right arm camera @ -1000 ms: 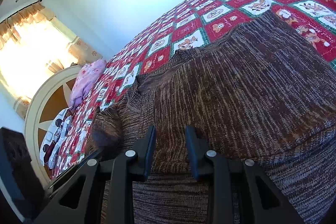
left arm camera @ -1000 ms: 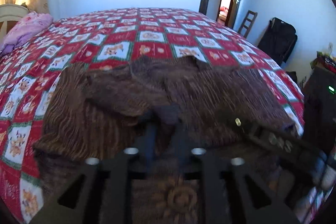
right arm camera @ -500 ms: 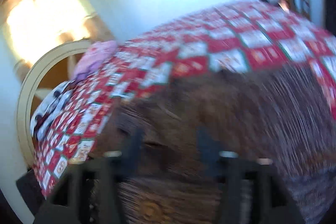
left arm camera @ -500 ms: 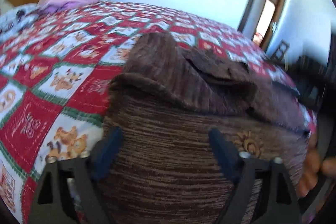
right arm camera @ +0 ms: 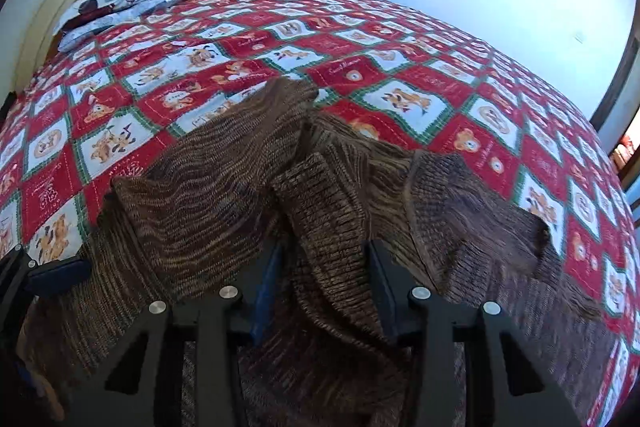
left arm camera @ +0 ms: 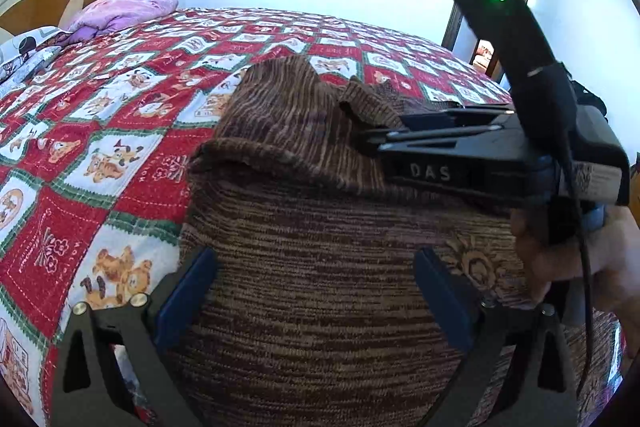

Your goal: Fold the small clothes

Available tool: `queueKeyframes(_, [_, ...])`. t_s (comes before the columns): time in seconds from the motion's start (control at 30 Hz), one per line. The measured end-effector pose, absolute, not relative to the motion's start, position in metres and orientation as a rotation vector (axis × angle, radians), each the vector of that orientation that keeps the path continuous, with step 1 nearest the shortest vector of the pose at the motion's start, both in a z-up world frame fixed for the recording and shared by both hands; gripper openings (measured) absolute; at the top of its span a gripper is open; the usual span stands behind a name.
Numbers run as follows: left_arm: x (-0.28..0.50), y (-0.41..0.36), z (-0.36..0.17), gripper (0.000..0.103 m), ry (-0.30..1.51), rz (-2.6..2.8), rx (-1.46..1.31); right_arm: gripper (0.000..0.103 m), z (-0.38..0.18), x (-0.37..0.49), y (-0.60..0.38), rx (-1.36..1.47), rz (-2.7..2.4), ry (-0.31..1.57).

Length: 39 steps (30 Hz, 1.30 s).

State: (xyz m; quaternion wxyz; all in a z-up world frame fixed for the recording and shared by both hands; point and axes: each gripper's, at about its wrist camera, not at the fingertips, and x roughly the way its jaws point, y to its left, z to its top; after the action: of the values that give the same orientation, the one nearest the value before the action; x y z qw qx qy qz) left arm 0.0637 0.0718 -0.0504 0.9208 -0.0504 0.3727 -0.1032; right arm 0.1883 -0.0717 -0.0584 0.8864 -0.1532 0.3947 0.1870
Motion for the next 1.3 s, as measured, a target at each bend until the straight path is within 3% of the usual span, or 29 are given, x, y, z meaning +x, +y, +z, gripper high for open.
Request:
queueKeyframes(0.13, [0.066,0.074,-0.051,0.101,0.761,-0.222,-0.119,0.011,-0.047,0.19,-0.089,-0.171,0.413,0.827])
queueKeyframes(0.43, [0.065,0.073,-0.051,0.102,0.76,-0.221,-0.116,0.007,-0.036,0.186,-0.193,0.503,0.383,0.787])
queueKeyframes(0.83, [0.065,0.073,-0.051,0.103,0.763,-0.22,-0.105,0.012,-0.073,0.184,-0.223,0.583,0.271,0.873])
queueKeyframes(1.03, [0.065,0.072,-0.052,0.103,0.763,-0.216,-0.098,0.012,-0.054,0.164,-0.254,0.544,0.036,0.762])
queueKeyframes(1.17, [0.066,0.069,-0.052,0.103,0.767,-0.206,-0.077,0.012,-0.038,0.152,-0.222,0.411,0.141,0.73])
queueKeyframes(1.3, [0.067,0.065,-0.053,0.103,0.776,-0.191,-0.051,0.012,-0.058,0.156,-0.181,0.28,0.193,0.842])
